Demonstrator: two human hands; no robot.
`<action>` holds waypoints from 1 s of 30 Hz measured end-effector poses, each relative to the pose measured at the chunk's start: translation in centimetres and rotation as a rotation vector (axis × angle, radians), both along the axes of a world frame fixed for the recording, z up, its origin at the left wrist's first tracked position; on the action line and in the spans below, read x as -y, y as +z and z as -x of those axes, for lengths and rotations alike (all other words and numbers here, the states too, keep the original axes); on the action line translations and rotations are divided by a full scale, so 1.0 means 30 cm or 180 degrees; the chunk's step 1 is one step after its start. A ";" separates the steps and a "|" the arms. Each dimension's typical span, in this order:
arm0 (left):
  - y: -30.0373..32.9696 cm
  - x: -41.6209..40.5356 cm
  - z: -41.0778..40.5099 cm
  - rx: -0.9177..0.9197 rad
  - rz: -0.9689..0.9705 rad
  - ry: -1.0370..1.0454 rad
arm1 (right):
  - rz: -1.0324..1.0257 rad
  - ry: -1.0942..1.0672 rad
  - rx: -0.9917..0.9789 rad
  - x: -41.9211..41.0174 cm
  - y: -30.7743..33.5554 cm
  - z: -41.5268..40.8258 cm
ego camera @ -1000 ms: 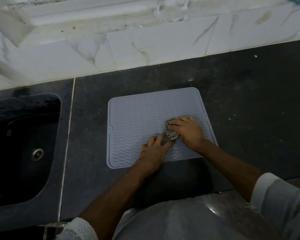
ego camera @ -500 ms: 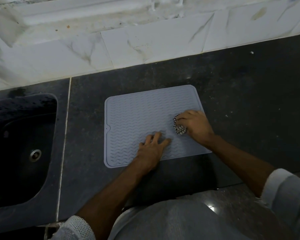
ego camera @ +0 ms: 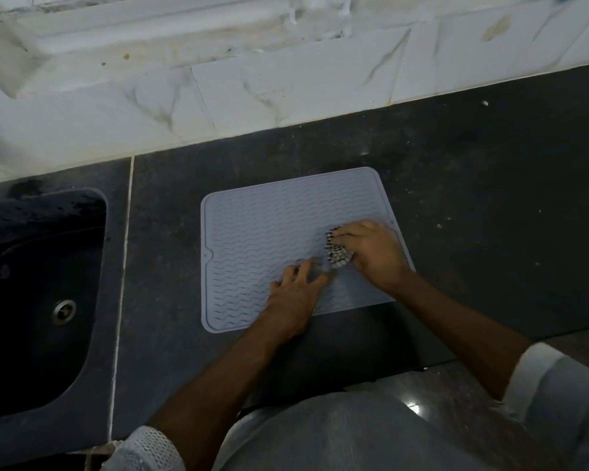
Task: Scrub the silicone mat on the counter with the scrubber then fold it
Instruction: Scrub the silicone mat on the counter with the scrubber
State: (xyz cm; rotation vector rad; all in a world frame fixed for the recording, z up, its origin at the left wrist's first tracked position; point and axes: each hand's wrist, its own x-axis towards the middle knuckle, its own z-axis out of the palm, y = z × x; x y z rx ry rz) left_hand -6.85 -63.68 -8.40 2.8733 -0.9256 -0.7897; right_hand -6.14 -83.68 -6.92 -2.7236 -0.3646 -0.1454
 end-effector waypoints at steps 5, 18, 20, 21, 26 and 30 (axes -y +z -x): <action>-0.006 -0.005 0.002 0.0053 -0.0043 -0.0049 | 0.0456 0.0186 -0.0220 0.013 -0.043 0.037; 0.013 0.001 0.003 -0.0005 -0.0040 -0.0060 | 0.0456 0.0179 0.0049 -0.001 -0.009 0.013; 0.012 0.001 0.001 0.0012 -0.0067 -0.0070 | 0.0623 0.0435 0.0013 -0.001 -0.018 0.024; 0.011 -0.001 0.001 -0.0012 -0.0048 -0.0062 | 0.0676 0.0434 -0.0011 0.029 -0.018 0.033; 0.001 -0.007 0.007 0.0016 0.0079 -0.0037 | 0.0698 -0.0113 -0.0026 0.224 -0.005 0.079; -0.007 -0.017 0.017 0.0075 0.0290 -0.0018 | 0.0691 -0.0181 0.0028 0.207 -0.009 0.081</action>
